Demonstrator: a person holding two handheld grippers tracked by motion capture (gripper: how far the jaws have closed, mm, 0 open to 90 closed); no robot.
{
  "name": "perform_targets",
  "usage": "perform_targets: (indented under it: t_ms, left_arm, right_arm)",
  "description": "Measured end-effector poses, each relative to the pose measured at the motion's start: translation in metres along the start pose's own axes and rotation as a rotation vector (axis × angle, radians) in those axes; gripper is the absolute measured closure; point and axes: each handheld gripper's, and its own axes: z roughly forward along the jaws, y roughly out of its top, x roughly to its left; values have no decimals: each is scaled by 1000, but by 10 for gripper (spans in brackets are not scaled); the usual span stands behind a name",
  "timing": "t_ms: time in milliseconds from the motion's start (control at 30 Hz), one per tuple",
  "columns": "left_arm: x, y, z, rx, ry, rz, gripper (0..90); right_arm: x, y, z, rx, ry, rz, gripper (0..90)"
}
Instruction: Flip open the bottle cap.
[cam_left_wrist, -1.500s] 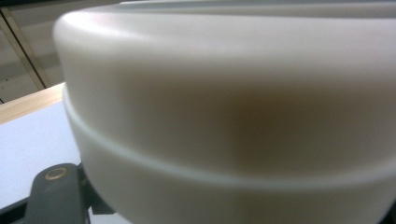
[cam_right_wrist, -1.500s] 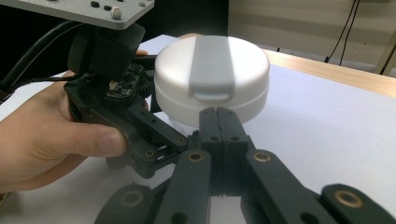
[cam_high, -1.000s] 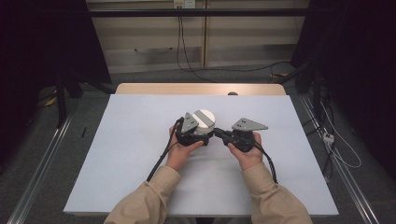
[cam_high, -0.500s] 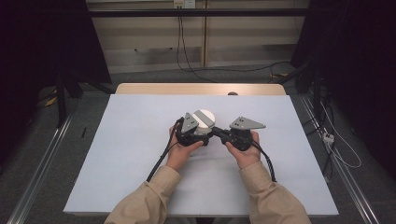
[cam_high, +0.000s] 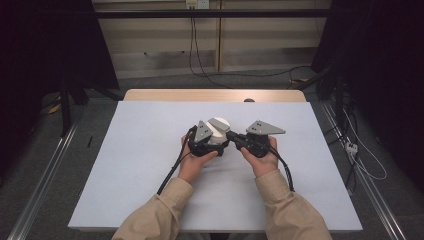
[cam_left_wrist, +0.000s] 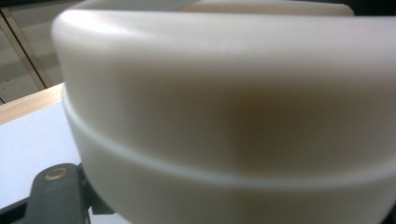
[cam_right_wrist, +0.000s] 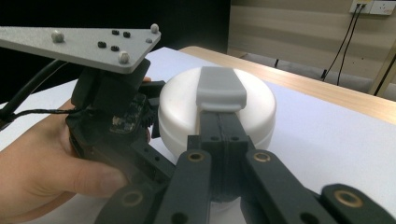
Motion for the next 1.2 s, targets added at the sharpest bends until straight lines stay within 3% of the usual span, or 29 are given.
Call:
perform_targets:
  t_ms: [1200]
  left_arm:
    - [2,1,1,7,-9,-27,187]
  right_arm:
    - [-1,17,13,-34,9,-8,900]
